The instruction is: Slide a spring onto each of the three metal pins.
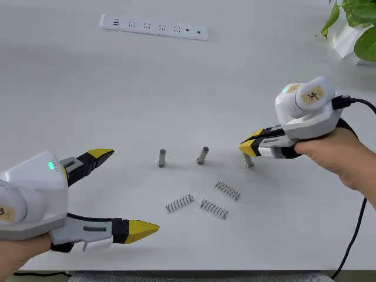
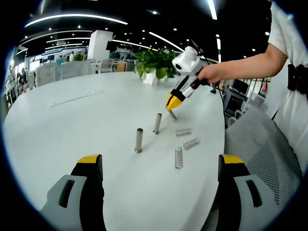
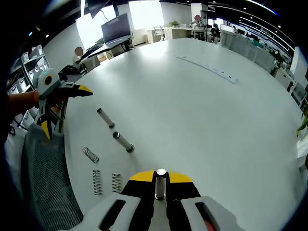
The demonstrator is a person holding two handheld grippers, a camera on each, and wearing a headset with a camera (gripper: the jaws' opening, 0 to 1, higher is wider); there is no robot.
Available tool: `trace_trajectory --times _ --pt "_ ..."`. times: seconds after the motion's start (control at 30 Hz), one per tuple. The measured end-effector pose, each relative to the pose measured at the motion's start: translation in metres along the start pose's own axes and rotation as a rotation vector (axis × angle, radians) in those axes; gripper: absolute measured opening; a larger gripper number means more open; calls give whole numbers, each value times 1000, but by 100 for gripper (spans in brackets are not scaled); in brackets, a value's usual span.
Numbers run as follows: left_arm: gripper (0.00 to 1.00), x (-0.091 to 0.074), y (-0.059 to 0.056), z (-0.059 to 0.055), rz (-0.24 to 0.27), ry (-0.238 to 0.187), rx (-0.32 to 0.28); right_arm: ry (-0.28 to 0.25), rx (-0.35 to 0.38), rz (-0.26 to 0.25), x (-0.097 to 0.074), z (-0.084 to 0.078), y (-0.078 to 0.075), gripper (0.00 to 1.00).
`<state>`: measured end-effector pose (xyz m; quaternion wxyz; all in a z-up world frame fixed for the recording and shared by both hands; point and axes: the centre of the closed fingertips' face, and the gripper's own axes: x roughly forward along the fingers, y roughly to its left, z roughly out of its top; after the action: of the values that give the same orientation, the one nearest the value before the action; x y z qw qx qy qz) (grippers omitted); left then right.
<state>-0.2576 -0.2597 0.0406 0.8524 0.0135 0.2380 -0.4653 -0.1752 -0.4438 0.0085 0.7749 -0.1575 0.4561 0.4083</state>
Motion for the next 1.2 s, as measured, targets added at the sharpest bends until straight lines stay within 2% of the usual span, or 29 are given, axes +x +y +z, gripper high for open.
trace_trajectory --times 0.23,0.43,0.7,1.2 --pt "99 1 -1 0 -5 0 2 -16 9 -9 -8 -5 1 5" --pt "99 1 -2 0 -7 0 2 -35 20 -16 -9 -10 -4 5" --pt "99 2 -2 -1 -9 1 1 -54 28 -26 -15 -14 2 5" --pt "99 4 -4 -2 -17 8 0 -74 17 -33 -15 -18 -1 4"
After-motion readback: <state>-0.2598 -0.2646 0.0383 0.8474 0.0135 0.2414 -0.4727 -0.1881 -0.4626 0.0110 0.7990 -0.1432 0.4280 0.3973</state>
